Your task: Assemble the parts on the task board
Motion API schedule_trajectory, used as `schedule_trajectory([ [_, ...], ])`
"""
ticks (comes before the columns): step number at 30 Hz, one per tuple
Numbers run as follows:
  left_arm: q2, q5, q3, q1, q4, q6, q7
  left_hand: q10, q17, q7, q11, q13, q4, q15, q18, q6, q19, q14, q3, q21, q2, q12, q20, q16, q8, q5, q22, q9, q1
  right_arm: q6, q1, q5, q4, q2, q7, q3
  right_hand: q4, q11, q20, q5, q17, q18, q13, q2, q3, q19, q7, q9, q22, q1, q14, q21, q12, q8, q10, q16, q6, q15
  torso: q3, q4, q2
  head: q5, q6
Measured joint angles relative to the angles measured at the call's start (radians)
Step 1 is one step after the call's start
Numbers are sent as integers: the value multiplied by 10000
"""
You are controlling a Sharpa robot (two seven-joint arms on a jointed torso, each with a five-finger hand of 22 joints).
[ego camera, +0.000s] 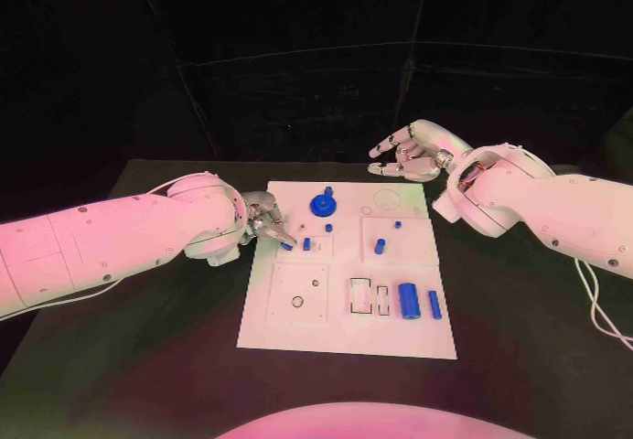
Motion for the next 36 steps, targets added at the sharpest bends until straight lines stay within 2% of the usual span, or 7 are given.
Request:
schedule_trajectory([
  [15,41,-77,9,14,-6,109,-55,1,0,0,2,21,22,0,0,0,0,0,31,0,22,0,0,0,38,8,0,4,-37,0,0,0,2,-3,1,0,0,0,0,0,8,0,0,0,0,0,0,0,1,0,0,0,0,0,0,0,0,0,-4,-2,-1,-16,-11],
  [17,73,-84,9,14,-35,109,-73,14,0,-1,15,23,58,0,1,1,0,0,78,0,-84,0,0,0,125,16,-1,14,-168,0,0,0,2,-2,1,0,0,0,0,0,8,1,0,0,0,0,0,0,1,0,0,0,0,0,0,0,0,0,-4,-3,-1,-17,-18],
  [19,105,-88,8,14,-57,111,-92,18,0,-1,13,23,-235,0,-1,2,0,0,397,0,-178,0,0,0,156,21,-1,188,-410,0,0,0,2,-2,1,0,0,0,0,0,7,0,0,0,0,0,0,0,1,0,0,0,0,0,0,0,0,0,-3,-4,-1,-22,-29],
  [22,159,-94,4,14,-105,118,-128,59,0,-5,-22,22,-425,0,0,79,34,0,587,43,-315,0,-34,0,233,23,-1,240,-733,0,0,0,2,0,1,0,0,0,0,0,7,0,0,0,0,0,0,0,1,0,0,0,0,0,0,0,0,0,-1,-7,-1,-29,-32],
  [31,293,-100,0,9,-222,214,-250,236,0,-233,-66,162,-186,-37,0,382,-1,-36,346,193,-579,157,-69,0,398,47,-1,366,-1287,0,0,0,3,2,1,0,0,0,0,0,6,0,-9,0,0,0,0,0,1,0,0,0,0,35,0,0,0,0,5,-12,-1,-48,-47],
  [36,344,-102,0,9,-264,317,-337,249,0,-264,-79,216,-165,-73,1,418,-1,-1,265,242,-586,215,-69,0,503,49,-2,413,-1379,0,0,0,6,2,1,0,0,0,0,0,5,0,-9,0,0,0,0,0,1,0,0,0,0,34,0,0,0,0,6,-12,0,-63,-58],
])
